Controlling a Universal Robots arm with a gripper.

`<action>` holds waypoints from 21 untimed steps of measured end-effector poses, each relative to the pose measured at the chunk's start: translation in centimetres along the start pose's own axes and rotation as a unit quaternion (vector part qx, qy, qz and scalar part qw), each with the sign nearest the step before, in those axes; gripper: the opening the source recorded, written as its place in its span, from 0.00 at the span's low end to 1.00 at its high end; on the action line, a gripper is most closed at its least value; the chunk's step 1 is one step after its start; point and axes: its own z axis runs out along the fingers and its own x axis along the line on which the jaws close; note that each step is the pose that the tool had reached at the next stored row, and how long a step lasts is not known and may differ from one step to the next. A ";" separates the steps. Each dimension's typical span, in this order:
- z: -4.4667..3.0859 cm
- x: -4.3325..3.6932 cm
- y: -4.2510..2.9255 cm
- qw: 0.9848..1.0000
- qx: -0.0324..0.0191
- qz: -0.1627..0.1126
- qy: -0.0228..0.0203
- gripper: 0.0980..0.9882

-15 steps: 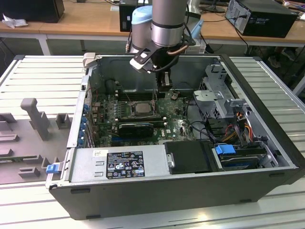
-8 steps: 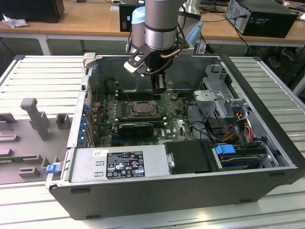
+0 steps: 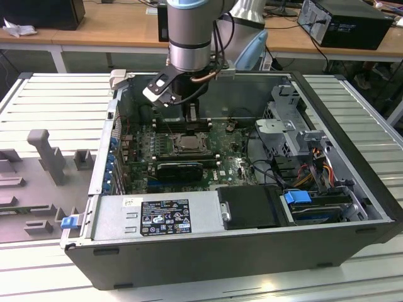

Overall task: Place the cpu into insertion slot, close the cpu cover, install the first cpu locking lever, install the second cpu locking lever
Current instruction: 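Close the cpu cover, then install the first cpu locking lever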

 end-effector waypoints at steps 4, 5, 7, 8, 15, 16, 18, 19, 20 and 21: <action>-0.01 0.02 -0.34 1.000 0.000 0.000 0.000 0.01; -0.01 0.02 -0.39 1.000 0.000 0.000 0.000 0.01; -0.01 0.02 -0.44 1.000 0.000 0.000 0.000 0.01; -0.13 0.01 -0.45 1.000 0.000 0.000 0.000 0.01; -1.04 0.00 -0.41 1.000 0.000 0.000 0.000 0.01; -1.15 -0.01 -0.41 1.000 0.000 0.000 0.000 0.01; -1.59 -0.02 -0.39 1.000 0.000 0.000 0.000 0.01; -1.74 -0.02 -0.39 1.000 0.000 0.000 0.000 0.01; -1.82 -0.02 -0.38 1.000 0.000 0.000 0.000 0.01; -1.91 -0.02 -0.38 1.000 0.000 0.000 0.000 0.01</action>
